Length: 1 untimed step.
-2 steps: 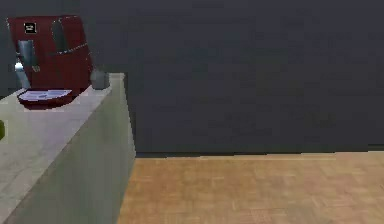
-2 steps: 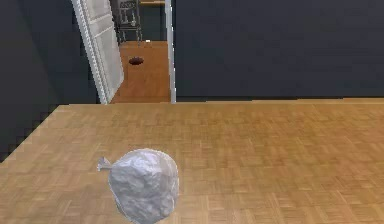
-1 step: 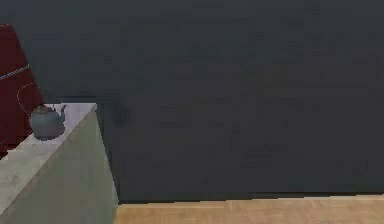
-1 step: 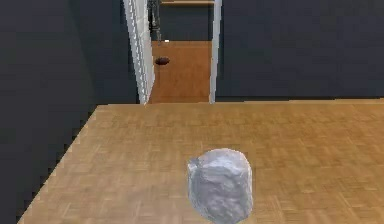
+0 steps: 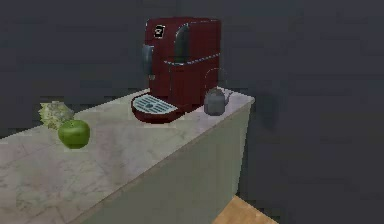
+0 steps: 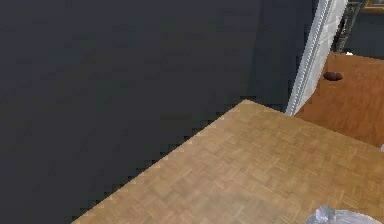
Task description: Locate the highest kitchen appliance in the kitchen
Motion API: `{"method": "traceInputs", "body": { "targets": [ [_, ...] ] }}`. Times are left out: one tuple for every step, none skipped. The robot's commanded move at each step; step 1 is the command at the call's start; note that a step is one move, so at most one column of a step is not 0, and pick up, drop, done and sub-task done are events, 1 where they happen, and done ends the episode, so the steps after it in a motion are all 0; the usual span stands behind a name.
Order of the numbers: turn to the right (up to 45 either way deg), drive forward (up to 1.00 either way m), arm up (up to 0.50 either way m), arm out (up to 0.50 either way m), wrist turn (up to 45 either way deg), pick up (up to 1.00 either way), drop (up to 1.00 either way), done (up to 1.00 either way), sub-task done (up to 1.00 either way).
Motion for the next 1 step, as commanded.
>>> {"method": "traceInputs", "body": {
  "targets": [
    [0.0,0.0,0.0,0.0,0.0,0.0,0.0,1.0,0.0]
  ]
}}
